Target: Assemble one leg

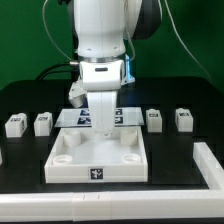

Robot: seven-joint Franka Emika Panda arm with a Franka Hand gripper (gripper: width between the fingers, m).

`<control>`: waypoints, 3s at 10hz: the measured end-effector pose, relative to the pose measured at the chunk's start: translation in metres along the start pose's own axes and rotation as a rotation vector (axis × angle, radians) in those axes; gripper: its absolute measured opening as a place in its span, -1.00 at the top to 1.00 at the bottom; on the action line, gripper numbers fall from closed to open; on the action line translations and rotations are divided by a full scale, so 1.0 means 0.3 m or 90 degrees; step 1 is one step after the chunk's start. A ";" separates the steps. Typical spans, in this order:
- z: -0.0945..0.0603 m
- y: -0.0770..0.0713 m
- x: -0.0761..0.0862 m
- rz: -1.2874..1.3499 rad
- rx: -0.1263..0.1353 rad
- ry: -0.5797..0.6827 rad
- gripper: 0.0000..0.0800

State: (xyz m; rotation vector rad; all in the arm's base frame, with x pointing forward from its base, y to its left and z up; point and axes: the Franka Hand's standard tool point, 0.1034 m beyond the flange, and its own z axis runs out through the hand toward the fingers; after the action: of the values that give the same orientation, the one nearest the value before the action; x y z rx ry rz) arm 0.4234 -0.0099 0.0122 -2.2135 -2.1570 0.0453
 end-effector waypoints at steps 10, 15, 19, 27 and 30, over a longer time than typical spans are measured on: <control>-0.004 0.071 0.045 -0.015 -0.013 0.005 0.85; -0.012 0.233 0.209 -0.013 -0.040 0.027 0.85; -0.011 0.258 0.300 0.006 -0.026 0.031 0.85; -0.010 0.254 0.288 0.019 -0.025 0.031 -0.58; -0.070 0.260 0.297 0.041 -0.040 0.028 -0.62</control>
Offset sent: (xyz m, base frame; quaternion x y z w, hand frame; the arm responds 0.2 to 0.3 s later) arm 0.0000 0.0000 0.0000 0.0000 0.0000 0.0000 1.0000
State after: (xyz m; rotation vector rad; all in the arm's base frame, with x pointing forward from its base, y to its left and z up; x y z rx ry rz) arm 0.5049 0.0768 0.0299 -2.2954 -2.0920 -0.0693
